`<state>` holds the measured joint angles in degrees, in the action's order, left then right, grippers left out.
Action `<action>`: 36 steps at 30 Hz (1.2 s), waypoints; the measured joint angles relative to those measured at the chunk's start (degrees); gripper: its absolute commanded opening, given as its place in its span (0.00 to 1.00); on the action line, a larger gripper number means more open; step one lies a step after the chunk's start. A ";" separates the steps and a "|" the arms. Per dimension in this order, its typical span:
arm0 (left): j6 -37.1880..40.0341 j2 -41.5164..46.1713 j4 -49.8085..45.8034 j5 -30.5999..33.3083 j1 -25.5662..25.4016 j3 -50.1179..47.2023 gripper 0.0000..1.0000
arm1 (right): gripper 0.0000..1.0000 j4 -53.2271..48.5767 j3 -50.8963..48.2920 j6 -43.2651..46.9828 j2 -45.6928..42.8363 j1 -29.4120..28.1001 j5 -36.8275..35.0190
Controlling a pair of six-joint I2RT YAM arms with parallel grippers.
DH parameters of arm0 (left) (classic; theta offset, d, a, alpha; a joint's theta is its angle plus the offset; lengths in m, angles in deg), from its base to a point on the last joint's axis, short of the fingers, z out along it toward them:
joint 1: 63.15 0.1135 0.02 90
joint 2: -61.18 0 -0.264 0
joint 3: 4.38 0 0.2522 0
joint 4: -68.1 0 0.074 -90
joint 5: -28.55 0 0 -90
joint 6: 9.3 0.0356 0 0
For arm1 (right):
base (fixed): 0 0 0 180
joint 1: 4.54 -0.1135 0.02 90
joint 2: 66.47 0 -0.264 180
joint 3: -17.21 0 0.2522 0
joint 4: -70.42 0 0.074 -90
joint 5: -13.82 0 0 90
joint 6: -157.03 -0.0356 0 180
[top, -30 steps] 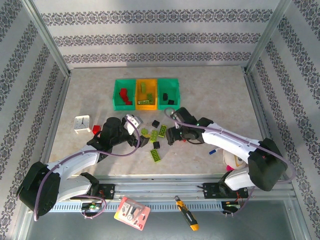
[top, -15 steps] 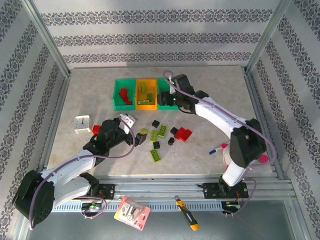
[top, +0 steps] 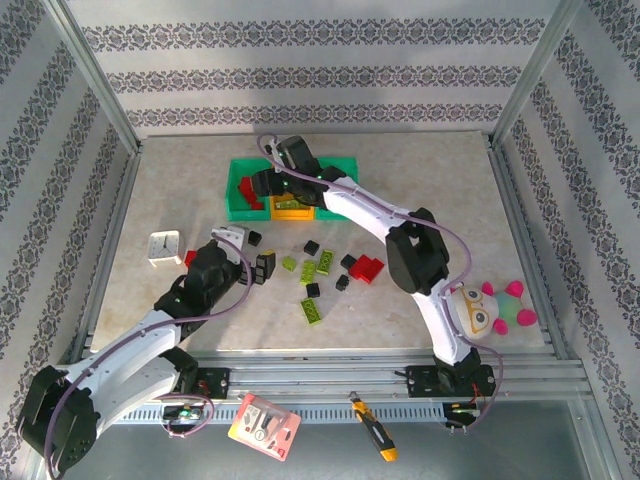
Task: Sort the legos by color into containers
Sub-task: Place the lego in the container, then pick up the lego from the middle-left of the table.
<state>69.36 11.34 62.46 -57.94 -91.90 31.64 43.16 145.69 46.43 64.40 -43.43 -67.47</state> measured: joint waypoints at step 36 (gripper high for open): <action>-13.88 -6.43 -28.20 12.92 14.29 12.26 0.98 | 0.98 9.42 -36.57 5.42 -31.71 2.25 4.46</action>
<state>55.49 4.91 34.26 -45.02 -77.60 43.90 52.58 109.12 51.85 32.68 -41.18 -63.01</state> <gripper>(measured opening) 0.985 0.973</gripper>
